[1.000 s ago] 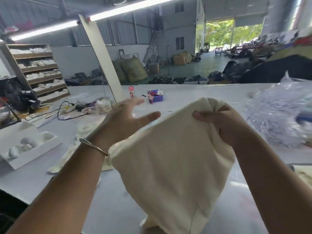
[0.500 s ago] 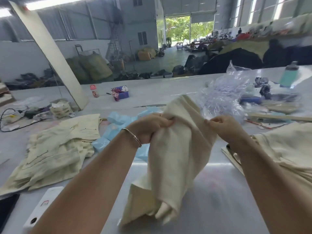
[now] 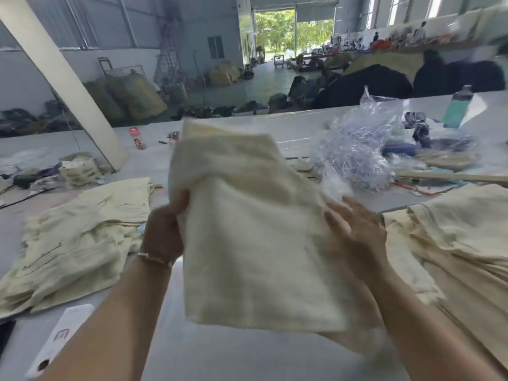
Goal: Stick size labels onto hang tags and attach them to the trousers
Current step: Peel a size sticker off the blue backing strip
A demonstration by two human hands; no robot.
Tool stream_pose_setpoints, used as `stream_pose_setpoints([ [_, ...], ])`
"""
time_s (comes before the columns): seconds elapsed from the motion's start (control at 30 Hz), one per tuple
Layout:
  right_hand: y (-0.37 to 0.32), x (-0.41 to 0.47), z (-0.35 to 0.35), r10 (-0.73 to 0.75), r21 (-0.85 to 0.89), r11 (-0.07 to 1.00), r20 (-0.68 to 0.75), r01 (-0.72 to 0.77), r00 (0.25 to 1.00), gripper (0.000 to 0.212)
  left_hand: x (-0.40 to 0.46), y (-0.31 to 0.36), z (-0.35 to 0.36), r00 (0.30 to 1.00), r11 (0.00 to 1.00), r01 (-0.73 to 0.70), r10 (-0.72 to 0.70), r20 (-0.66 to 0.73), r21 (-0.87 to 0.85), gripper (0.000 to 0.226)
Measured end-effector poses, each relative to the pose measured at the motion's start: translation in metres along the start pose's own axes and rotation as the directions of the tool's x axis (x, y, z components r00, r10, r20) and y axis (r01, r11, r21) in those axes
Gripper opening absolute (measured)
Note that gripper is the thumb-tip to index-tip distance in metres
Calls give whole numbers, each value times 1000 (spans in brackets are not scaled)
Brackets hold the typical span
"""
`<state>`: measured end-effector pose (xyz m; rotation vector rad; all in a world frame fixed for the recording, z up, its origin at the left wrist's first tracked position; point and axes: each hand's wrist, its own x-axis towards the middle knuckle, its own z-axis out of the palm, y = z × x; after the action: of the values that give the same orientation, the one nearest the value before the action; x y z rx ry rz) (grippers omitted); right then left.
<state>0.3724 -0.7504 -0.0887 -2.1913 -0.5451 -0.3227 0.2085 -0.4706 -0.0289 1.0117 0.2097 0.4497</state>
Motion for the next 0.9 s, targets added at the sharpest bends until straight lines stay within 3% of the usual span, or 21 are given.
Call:
stream_pose_setpoints([
  [0.03, 5, -13, 17, -6, -86, 996, 61, 12, 998, 45, 0, -14, -28, 992, 996, 69, -62, -112, 60, 36],
  [0.1, 24, -47, 57, 63, -314, 948, 351, 55, 934, 43, -4, -47, -82, 921, 937, 302, -239, -309, 177, 26],
  [0.17, 51, -85, 94, 192, -450, 883, 599, 129, 777, 48, -15, -82, -129, 802, 747, 551, -350, -484, 373, 28],
  [0.2, 62, -103, 106, 215, -474, 865, 645, 164, 733, 53, -20, -97, -147, 753, 618, 629, -334, -567, 472, 33],
  [0.27, 77, -119, 116, 185, -482, 853, 637, 200, 749, 53, -27, -122, -165, 728, 349, 674, -160, -667, 651, 50],
  [0.33, 81, -114, 113, 162, -499, 848, 564, 177, 810, 48, -32, -135, -159, 749, 87, 659, 17, -663, 747, 71],
  [0.4, 87, -107, 103, 272, -564, 825, 356, -27, 894, 48, -33, -147, -143, 827, -99, 560, 125, -548, 822, 72],
  [0.47, 96, -102, 87, 453, -586, 749, 111, -310, 884, 64, -28, -163, -127, 914, -160, 401, 141, -381, 902, 58],
  [0.57, 104, -95, 65, 633, -610, 629, 44, -481, 773, 96, -21, -190, -99, 978, -147, 206, 63, -199, 967, 25],
  [0.63, 107, -88, 53, 694, -485, 644, 47, -591, 718, 93, -18, -206, -81, 995, -133, 94, -2, -95, 987, 20],
  [0.67, 107, -84, 48, 701, -396, 669, 56, -629, 711, 81, -19, -213, -71, 998, -85, 52, -18, -53, 995, 21],
  [0.77, 96, -77, 39, 602, -211, 792, 109, -573, 791, 27, -28, -227, -40, 999, 165, 24, -40, -18, 986, 21],
  [0.8, 90, -78, 40, 551, -145, 832, 108, -535, 827, 18, -31, -231, -28, 996, 237, 40, -90, -19, 971, 22],
  [0.9, 66, -87, 53, 403, 7, 913, 147, -408, 904, 28, -35, -243, 8, 950, 494, 160, -312, 3, 854, 7],
])
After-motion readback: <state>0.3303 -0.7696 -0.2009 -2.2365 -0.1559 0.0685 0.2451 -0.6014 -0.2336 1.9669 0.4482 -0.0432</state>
